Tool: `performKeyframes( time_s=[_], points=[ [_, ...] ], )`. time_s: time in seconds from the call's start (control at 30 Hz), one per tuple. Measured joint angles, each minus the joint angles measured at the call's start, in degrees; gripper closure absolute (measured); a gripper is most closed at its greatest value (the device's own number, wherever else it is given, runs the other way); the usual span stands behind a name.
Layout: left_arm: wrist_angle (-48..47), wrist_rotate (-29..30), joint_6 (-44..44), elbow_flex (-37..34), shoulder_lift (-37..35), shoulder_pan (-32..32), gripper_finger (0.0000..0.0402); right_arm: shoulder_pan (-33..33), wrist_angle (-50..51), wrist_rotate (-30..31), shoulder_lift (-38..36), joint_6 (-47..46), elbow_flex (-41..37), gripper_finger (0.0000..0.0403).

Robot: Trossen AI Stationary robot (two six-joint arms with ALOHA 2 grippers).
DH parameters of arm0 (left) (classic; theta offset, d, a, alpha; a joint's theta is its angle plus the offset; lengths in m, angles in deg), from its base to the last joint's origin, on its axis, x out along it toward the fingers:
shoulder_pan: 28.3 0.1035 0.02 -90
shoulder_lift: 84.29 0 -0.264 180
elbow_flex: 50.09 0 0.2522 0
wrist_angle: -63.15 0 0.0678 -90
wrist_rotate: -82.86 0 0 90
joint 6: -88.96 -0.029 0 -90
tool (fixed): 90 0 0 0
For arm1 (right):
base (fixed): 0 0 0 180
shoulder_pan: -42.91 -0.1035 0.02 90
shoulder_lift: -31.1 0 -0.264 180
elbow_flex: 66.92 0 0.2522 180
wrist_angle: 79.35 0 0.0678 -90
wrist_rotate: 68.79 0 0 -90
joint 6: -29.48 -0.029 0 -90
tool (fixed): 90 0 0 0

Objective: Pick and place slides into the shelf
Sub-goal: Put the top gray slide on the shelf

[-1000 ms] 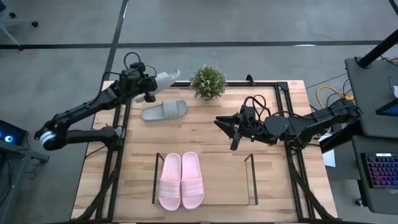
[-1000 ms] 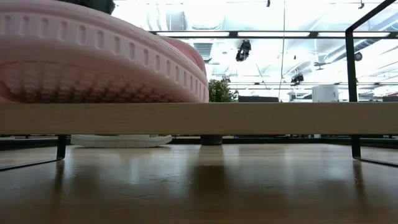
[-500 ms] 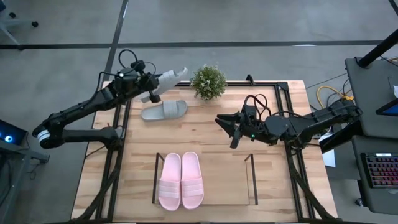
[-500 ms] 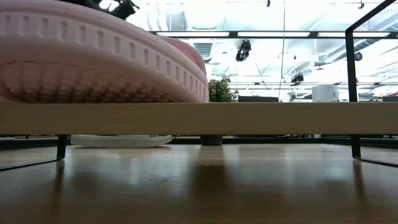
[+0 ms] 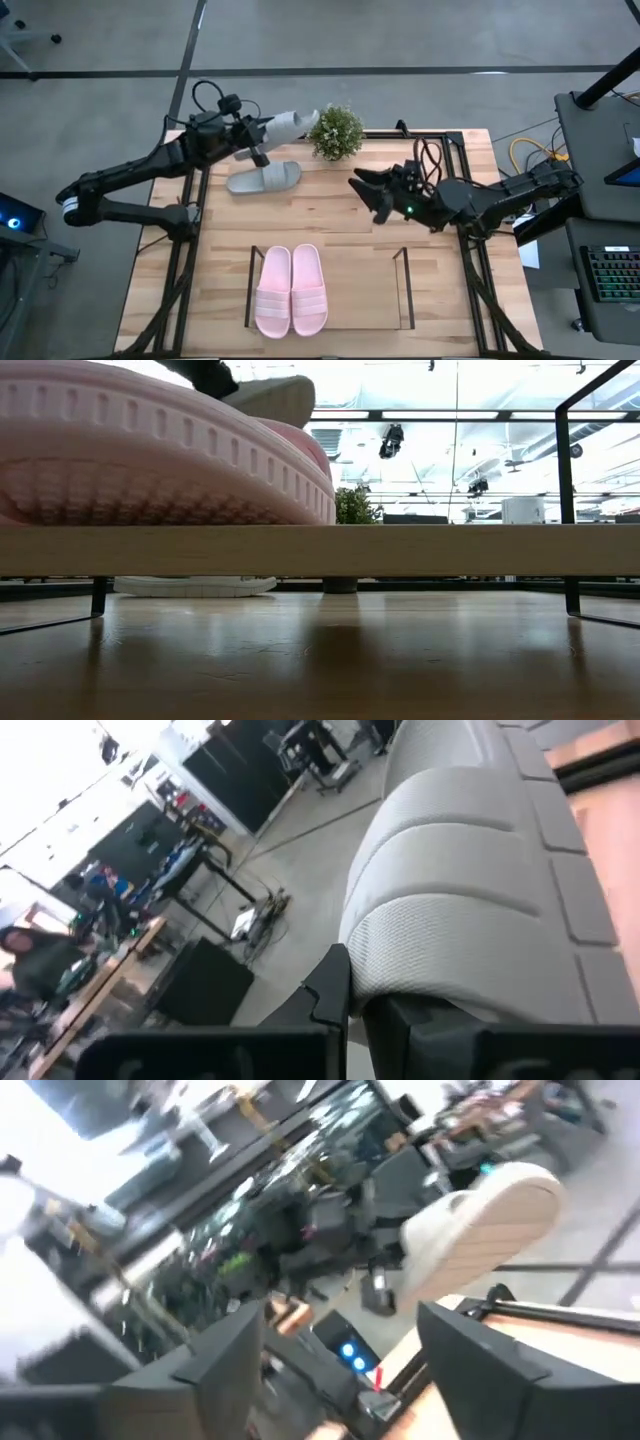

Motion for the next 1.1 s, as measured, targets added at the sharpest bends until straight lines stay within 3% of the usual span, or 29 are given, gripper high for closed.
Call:
performKeyframes(
  time_s=[0.17, 0.33, 0.63, 1.1],
  points=[
    [3.0, 5.2, -4.9, 3.3, 4.1, -4.3, 0.0402, 3.1, 0.2, 4.0, 0.3, -13.8, 0.0, 0.0099],
    [4.3, 9.9, -10.7, 6.7, 8.0, -7.6, 0.0401, 6.4, 2.1, 4.0, 0.3, -21.1, 0.0, 0.0088],
    [10.0, 18.3, -20.6, 11.9, 13.8, -12.9, 0.0401, 11.8, 5.1, 3.7, 0.3, -25.9, 0.0, 0.0105],
    [15.2, 22.7, -28.6, 14.4, 21.1, -17.3, 0.0401, 15.4, 5.8, 1.9, 0.3, -25.7, -0.1, 0.011]
  ],
)
